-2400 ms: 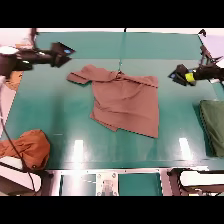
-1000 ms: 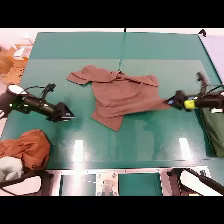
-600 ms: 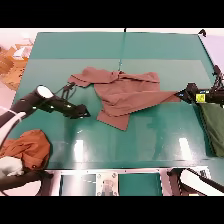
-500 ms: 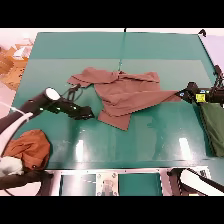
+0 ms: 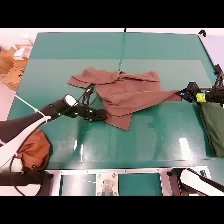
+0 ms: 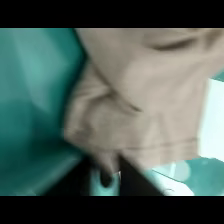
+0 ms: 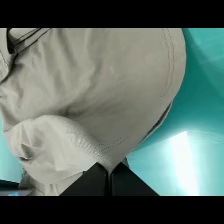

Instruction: Fold the shirts.

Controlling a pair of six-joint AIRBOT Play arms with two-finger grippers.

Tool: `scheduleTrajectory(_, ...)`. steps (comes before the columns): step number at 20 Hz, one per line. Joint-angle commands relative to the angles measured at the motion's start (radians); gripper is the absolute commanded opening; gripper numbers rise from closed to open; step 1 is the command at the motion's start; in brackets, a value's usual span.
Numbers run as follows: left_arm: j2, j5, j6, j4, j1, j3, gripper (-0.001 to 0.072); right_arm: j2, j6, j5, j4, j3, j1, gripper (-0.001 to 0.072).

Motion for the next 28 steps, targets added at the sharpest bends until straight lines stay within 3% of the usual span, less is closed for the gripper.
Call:
scheduleTrajectory(1, -0.01, -0.02, 0.019, -0.03, -0.014, 0.003, 0.0029, 0.0, -0.002, 0.0, 0.008, 0.001, 0.0, 0.0011)
scheduleTrajectory(4, 0.012, -0.138, 0.003, 0.09, 0.008, 0.085, 0.0026, 0.0, -0.002, -0.011, 0.061, 0.013, -0.001, 0.0011)
scheduleTrajectory(8, 0.203, -0.354, -0.232, 0.592, 0.092, 0.354, 0.0026, 0.028, -0.017, 0.05, 0.211, 0.192, -0.001, 0.0011)
scheduleTrajectory(10, 0.326, -0.444, -0.264, 0.783, 0.142, 0.552, 0.0026, 0.056, -0.016, 0.068, 0.286, 0.358, -0.001, 0.0011)
scheduleTrajectory(12, 0.417, -0.49, -0.261, 0.882, 0.174, 0.784, 0.0026, 0.08, -0.016, 0.068, 0.366, 0.529, -0.001, 0.0011)
scheduleTrajectory(16, 0.488, -0.502, -0.182, 0.909, 0.177, 1.263, 0.0026, 0.094, 0.032, 0.051, 0.428, 0.919, -0.002, 0.0011)
scheduleTrajectory(18, 0.531, -0.469, -0.146, 0.909, 0.177, 1.388, 0.0026, 0.098, 0.058, 0.037, 0.426, 1.075, -0.002, 0.0011)
scheduleTrajectory(23, 0.695, -0.328, -0.079, 0.929, 0.177, 1.391, 0.0027, 0.194, 0.074, -0.036, 0.395, 1.146, -0.002, 0.0011)
scheduleTrajectory(28, 0.704, -0.365, -0.078, 0.967, 0.177, 1.307, 0.0028, 0.252, 0.074, -0.002, 0.308, 1.023, -0.002, 0.0011)
